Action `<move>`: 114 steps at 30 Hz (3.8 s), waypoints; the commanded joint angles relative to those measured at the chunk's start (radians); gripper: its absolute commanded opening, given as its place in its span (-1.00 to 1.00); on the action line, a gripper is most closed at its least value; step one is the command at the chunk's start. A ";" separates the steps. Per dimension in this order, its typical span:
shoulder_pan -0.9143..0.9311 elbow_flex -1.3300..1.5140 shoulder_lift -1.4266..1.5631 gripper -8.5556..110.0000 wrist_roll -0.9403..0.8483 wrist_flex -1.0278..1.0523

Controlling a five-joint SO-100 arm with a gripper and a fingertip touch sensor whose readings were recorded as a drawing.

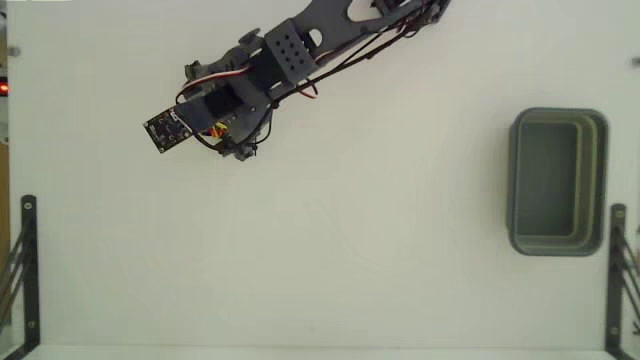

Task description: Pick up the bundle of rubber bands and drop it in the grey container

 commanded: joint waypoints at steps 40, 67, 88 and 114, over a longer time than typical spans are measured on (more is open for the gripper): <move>0.009 0.009 0.025 0.87 0.005 -0.019; 0.009 0.009 0.025 0.75 0.005 -0.019; 0.009 0.009 0.025 0.67 0.005 -0.019; 0.009 0.009 0.025 0.56 0.005 -0.019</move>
